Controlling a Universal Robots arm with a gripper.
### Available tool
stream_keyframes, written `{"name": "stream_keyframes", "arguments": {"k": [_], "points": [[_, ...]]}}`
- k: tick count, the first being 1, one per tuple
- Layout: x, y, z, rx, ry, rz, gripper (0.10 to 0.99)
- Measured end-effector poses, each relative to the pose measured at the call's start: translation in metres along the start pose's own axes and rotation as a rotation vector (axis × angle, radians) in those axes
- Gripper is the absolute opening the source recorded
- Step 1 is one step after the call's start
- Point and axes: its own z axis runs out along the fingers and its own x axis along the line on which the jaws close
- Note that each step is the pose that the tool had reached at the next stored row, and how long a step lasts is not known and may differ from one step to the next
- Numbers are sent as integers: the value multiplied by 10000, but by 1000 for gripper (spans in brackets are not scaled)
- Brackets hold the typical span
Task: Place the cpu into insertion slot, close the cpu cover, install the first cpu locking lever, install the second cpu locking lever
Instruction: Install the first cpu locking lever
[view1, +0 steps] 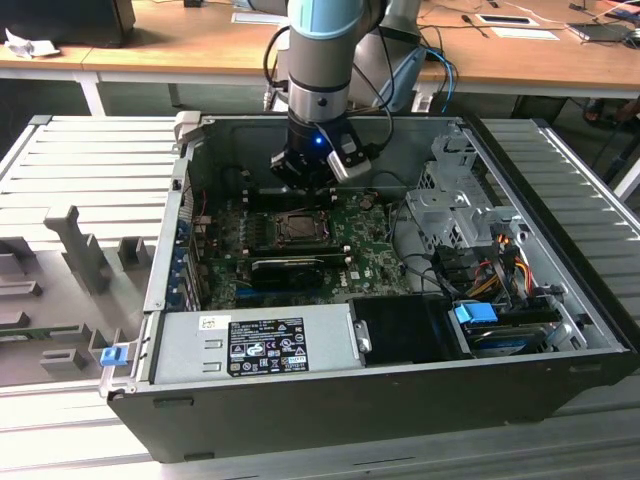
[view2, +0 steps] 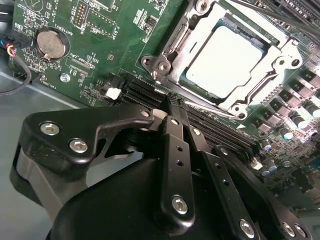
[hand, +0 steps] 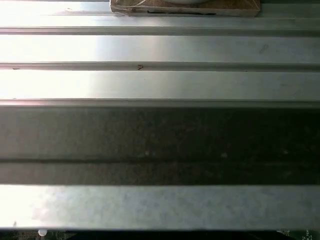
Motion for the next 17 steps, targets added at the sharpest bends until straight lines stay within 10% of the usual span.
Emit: {"name": "stream_keyframes", "arguments": {"k": [17], "points": [[-20, -34, 92, 1, 3, -30, 106]]}}
